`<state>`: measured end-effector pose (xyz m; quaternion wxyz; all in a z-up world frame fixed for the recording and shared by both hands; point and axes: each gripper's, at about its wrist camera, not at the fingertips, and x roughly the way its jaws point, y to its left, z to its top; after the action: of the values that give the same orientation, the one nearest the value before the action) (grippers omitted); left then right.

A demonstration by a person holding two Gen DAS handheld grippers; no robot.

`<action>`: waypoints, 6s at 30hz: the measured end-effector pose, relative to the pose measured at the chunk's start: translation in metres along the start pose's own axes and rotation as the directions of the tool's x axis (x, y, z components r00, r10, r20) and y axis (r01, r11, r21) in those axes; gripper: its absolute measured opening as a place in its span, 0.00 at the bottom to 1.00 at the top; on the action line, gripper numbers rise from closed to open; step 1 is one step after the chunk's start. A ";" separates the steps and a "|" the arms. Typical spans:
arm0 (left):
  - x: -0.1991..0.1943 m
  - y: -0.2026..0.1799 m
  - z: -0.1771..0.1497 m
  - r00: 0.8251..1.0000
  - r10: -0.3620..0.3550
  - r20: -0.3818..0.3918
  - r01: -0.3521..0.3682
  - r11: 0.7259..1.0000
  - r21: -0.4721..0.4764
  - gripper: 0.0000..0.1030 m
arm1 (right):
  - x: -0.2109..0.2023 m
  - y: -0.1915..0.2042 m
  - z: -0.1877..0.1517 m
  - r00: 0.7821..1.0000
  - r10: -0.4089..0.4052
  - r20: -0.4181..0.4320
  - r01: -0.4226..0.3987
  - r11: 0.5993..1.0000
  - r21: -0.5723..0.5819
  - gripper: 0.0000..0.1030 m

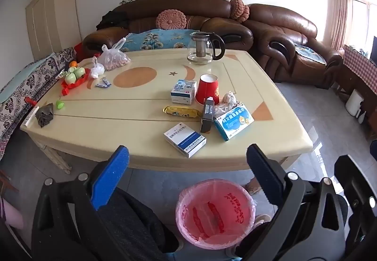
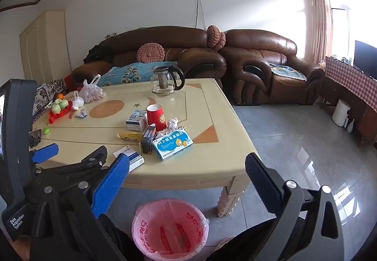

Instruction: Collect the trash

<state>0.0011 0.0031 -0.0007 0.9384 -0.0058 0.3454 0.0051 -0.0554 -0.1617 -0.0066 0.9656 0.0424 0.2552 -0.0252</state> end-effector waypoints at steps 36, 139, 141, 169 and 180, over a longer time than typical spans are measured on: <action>-0.006 -0.003 0.001 0.999 0.032 0.018 -0.032 0.999 0.023 0.95 | -0.005 0.004 0.001 1.000 0.002 0.009 -0.002 1.000 -0.004 0.94; 0.198 0.057 0.080 0.945 0.094 -0.312 -0.074 0.994 0.077 0.95 | 0.236 0.013 0.054 0.933 0.158 -0.322 -0.216 0.965 -0.151 0.94; 0.211 0.056 0.087 0.941 0.088 -0.326 -0.065 0.995 0.081 0.95 | 0.246 0.014 0.058 0.929 0.169 -0.329 -0.228 0.962 -0.148 0.94; 0.357 0.022 0.137 0.871 -0.048 -0.489 0.190 0.951 0.245 0.95 | 0.392 0.056 0.092 0.785 0.365 -0.500 -0.535 0.807 -0.251 0.83; 0.391 0.028 0.145 0.838 -0.091 -0.539 0.255 0.937 0.238 0.95 | 0.427 0.079 0.092 0.758 0.368 -0.538 -0.582 0.755 -0.303 0.79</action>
<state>0.3929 0.0358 -0.1439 0.7963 0.1038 0.5805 -0.1347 0.3657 -0.1036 -0.1327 0.8350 -0.1140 0.4478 0.2988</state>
